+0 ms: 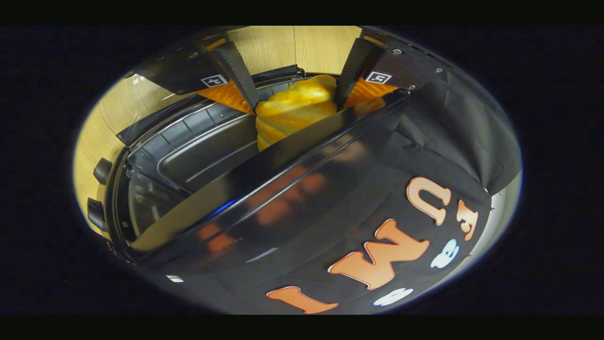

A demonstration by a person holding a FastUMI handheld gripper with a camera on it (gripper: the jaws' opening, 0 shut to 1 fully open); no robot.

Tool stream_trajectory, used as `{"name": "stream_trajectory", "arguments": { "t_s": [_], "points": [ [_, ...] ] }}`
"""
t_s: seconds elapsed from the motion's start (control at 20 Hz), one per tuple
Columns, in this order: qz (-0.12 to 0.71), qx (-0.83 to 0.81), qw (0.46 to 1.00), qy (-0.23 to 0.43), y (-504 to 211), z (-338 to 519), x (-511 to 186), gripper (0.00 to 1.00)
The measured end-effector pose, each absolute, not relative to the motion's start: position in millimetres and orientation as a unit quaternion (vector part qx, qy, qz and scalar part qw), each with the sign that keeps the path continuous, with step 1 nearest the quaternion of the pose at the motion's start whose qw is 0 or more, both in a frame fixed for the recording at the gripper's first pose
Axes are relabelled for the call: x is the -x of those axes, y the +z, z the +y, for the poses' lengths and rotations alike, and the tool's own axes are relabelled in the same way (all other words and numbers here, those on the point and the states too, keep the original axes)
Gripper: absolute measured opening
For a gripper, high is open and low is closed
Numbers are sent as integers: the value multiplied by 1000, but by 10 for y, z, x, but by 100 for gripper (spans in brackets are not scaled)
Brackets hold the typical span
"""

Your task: Open the toaster oven, put the food inside, and close the toaster oven door.

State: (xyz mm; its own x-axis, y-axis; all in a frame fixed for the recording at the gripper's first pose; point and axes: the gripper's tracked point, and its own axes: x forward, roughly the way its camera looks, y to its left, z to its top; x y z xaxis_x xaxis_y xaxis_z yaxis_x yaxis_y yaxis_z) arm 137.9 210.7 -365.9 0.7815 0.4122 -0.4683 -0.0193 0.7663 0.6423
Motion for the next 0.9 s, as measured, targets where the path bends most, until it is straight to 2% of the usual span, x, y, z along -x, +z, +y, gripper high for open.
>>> {"name": "stream_trajectory", "arguments": {
  "t_s": [0.15,0.5,0.7,0.9],
  "points": [
    [300,-318,892,112,-3658,2082,-1346,95],
    [266,-337,895,118,-3333,1941,-930,98],
    [256,-293,915,105,-3223,1683,-586,98],
    [282,-191,937,77,-3417,1340,-142,98]
  ]
}}
